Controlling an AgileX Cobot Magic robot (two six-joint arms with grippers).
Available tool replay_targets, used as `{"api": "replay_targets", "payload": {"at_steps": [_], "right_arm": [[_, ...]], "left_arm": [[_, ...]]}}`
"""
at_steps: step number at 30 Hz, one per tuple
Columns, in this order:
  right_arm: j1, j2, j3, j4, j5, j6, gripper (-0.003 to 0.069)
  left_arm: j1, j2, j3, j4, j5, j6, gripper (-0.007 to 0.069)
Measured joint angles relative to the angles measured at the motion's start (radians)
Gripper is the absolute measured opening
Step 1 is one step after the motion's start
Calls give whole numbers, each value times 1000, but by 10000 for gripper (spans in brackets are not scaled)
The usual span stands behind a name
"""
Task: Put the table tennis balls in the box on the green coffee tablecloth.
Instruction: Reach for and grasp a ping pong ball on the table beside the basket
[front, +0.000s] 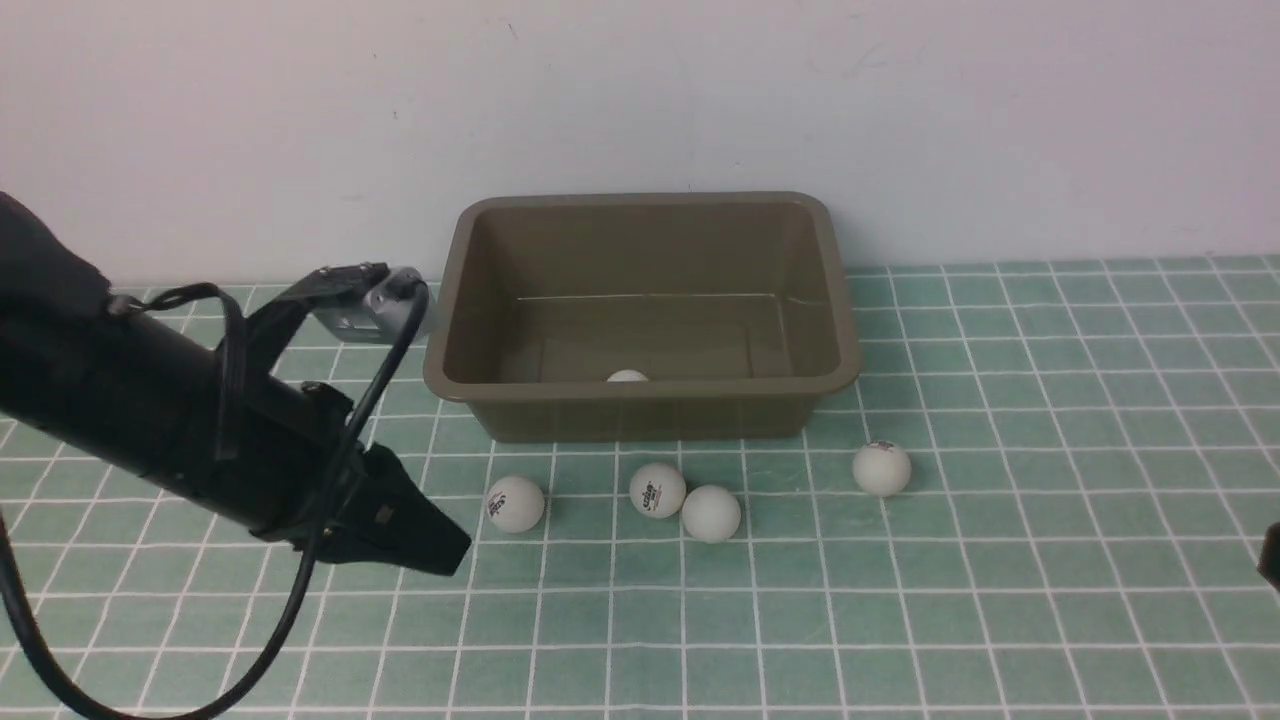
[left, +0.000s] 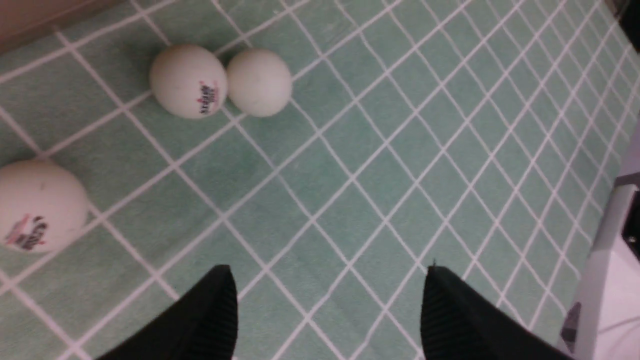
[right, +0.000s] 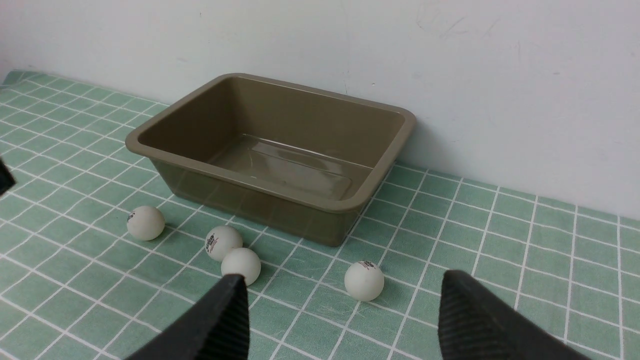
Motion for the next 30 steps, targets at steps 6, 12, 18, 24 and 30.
{"api": "replay_targets", "payload": {"at_steps": [6, 12, 18, 24, 30], "right_arm": [[0, 0, 0, -1, 4, 0, 461], [0, 0, 1, -1, 2, 0, 461], [0, 0, 3, -1, -10, -1, 461], [0, 0, 3, -1, -17, -1, 461], [0, 0, 3, -1, -13, -1, 461]], "left_arm": [[0, 6, 0, 60, -81, -34, 469], [-6, 6, 0, 118, -164, -69, 449], [-90, 9, 0, 174, -330, -93, 421], [-209, 12, 0, 254, -501, -161, 415], [-277, 29, 0, 388, -592, -336, 415]]}}
